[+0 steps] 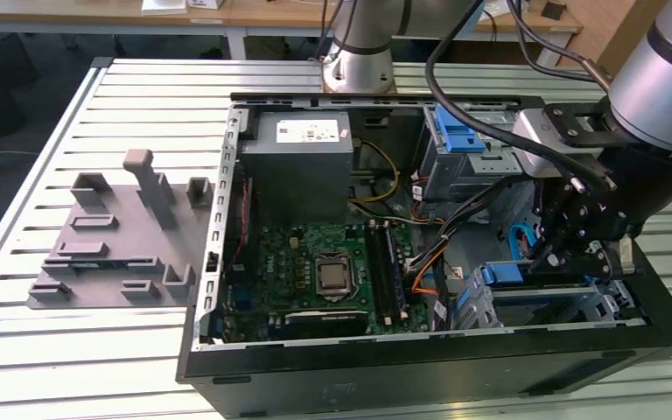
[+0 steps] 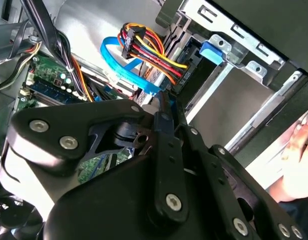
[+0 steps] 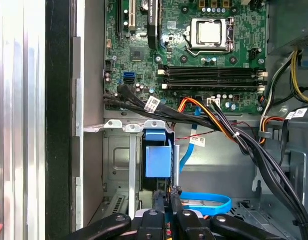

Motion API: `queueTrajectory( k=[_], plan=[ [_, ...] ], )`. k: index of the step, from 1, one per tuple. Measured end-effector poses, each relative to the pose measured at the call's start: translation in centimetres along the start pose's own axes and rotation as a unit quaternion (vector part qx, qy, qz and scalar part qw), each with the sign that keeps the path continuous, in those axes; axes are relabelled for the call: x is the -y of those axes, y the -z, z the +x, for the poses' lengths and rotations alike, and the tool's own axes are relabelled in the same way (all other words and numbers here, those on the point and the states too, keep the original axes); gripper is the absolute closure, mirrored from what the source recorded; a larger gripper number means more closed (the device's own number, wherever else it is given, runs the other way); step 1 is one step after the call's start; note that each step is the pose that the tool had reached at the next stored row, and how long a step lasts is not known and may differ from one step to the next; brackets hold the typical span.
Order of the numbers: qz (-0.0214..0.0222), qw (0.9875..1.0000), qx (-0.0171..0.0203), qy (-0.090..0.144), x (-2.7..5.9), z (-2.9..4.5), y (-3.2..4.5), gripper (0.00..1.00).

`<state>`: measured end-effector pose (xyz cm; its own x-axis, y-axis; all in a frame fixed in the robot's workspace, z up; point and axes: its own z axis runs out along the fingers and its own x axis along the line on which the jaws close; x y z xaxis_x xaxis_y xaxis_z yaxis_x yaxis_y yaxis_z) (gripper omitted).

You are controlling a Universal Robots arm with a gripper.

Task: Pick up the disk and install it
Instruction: 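Insert the second disk wire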

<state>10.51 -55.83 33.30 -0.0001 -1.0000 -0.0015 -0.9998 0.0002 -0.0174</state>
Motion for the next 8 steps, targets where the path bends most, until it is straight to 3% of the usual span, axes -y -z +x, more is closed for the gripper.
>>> queueTrajectory(
  k=[7, 8],
  plan=[
    [0.0, 1.0, 0.0004, 0.0, 0.01, 0.01, 0.22, 0.84],
    [0.0, 1.0, 0.0024, 0.0, 0.01, 0.0, 0.23, 0.84]
  ],
)
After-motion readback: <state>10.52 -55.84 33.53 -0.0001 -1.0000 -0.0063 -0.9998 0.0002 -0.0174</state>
